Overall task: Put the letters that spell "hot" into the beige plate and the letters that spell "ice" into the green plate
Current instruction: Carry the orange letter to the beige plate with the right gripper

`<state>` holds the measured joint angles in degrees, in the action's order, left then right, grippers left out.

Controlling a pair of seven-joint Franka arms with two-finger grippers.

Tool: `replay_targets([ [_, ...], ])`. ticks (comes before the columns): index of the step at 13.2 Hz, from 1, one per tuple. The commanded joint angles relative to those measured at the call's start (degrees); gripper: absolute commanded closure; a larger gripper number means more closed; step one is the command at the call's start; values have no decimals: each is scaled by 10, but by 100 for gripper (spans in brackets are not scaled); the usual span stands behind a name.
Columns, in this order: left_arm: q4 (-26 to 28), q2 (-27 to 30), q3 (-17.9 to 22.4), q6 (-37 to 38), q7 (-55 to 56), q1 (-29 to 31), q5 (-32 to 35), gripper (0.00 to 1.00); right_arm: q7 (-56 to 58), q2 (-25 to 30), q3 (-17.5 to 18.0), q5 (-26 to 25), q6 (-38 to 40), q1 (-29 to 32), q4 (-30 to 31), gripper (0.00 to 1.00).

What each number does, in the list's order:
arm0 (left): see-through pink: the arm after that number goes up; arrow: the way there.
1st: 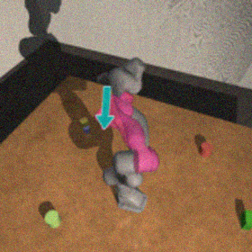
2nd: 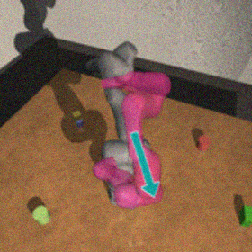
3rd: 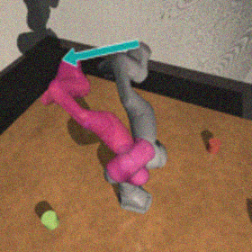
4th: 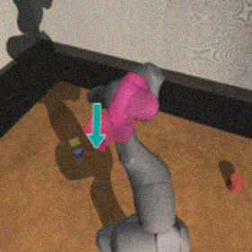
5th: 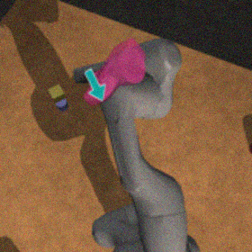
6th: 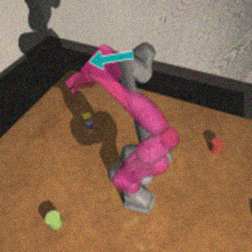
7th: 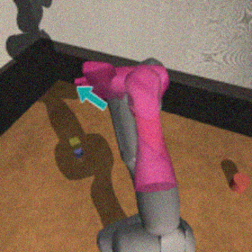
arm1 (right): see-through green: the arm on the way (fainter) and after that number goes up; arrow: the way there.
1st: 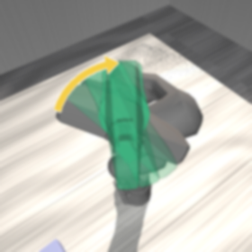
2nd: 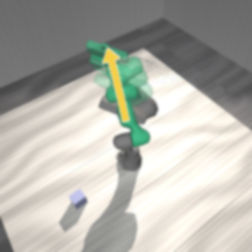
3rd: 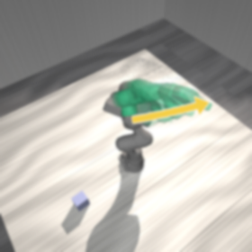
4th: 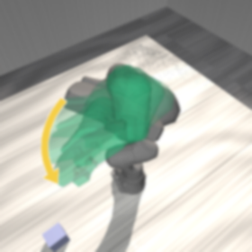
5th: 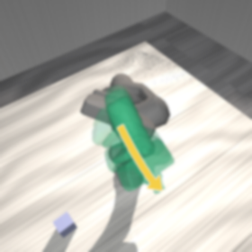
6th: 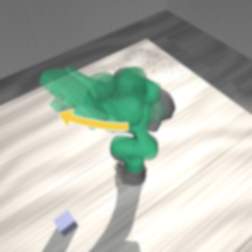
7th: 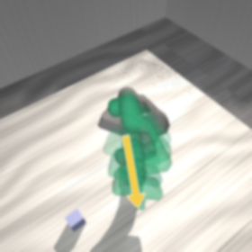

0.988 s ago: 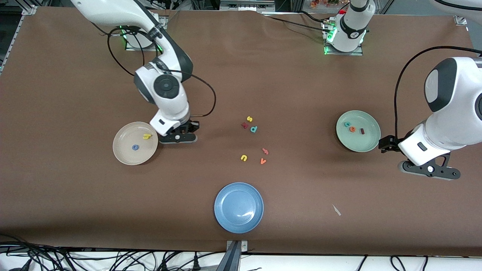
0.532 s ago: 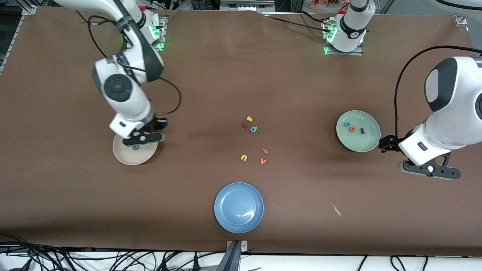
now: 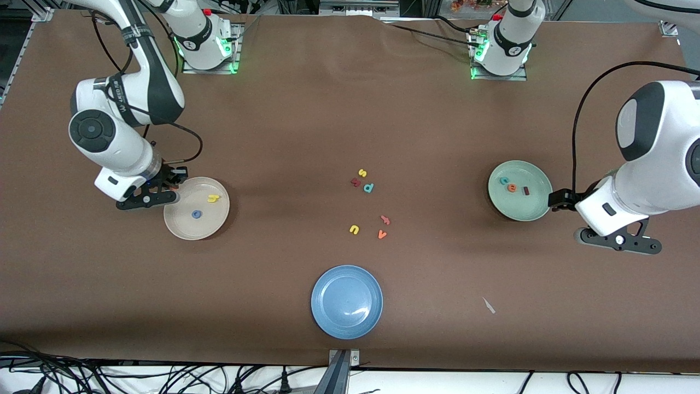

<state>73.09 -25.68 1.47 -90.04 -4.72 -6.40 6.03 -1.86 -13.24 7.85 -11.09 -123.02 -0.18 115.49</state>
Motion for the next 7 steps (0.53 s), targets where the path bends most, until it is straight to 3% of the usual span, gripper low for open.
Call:
replay_targets([
  [1,4,17,4,23,-10,0,-15,0,13,-30,3,13,-49,13,6,89],
  [4,-2,19,8,33,-15,4,-14,0,9,-42,3,14,-64,15,5,77],
  [5,-1,19,11,37,-19,16,-14,0,5,-44,1,14,-67,16,4,63],
  [6,0,19,11,37,-20,39,-15,0,5,-46,-5,15,-67,17,3,58],
  [7,-1,19,9,37,-20,48,-14,0,5,-45,-5,25,-66,18,3,34],
])
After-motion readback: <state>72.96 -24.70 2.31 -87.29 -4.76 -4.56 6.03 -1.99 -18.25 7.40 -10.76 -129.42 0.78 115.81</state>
